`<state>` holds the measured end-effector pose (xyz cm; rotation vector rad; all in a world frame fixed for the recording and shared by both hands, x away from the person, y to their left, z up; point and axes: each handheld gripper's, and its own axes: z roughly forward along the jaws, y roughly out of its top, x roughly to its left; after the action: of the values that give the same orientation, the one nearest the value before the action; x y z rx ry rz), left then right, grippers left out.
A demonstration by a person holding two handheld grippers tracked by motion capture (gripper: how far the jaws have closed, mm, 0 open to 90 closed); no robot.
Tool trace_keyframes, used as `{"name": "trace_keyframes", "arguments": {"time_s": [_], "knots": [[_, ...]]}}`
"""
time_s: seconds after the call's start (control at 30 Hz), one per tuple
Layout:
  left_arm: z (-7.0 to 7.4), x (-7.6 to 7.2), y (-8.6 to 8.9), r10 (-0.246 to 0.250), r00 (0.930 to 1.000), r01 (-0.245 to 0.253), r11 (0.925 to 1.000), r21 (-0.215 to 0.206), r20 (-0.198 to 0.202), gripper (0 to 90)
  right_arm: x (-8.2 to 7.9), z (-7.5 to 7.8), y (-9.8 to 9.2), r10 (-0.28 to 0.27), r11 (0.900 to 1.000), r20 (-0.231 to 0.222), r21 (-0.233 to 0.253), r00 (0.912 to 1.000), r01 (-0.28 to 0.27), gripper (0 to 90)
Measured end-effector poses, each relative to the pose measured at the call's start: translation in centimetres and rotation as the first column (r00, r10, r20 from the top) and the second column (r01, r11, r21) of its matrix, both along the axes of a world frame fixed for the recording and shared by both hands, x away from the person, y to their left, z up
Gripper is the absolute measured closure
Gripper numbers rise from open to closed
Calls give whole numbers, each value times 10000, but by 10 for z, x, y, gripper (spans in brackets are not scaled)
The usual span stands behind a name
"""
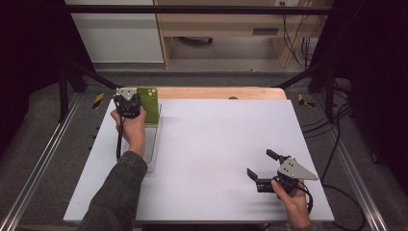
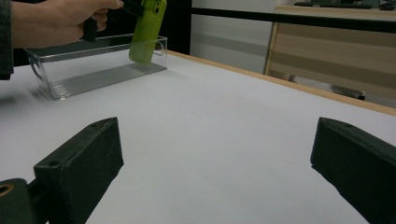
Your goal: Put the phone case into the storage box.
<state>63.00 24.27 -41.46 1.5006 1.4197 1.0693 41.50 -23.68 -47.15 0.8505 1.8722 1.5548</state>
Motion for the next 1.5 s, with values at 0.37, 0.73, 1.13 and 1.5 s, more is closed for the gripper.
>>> {"name": "trace_keyframes", "arguments": {"time_s": [0.37, 0.73, 1.13, 1.5], "knots": [[-3, 1, -2, -17, 10000, 18, 10000, 41, -69, 870, 0, 0, 0, -8, 10000, 14, -9, 10000, 8, 24], [-5, 2, -3, 17, 10000, -17, 10000, -28, -85, 870, 0, 0, 0, 14, 10000, 11, -10, 10000, -14, 24], [-6, 4, -3, 185, 9998, -185, 9998, -38, -19, 869, 0, 0, 0, 2, 10000, -17, -24, 10000, -2, 24], [-8, 6, -6, 94, 10000, -94, 10000, -30, 16, 864, 0, -1, 1, 1, 10000, -40, -6, 10000, -1, 24]]}}
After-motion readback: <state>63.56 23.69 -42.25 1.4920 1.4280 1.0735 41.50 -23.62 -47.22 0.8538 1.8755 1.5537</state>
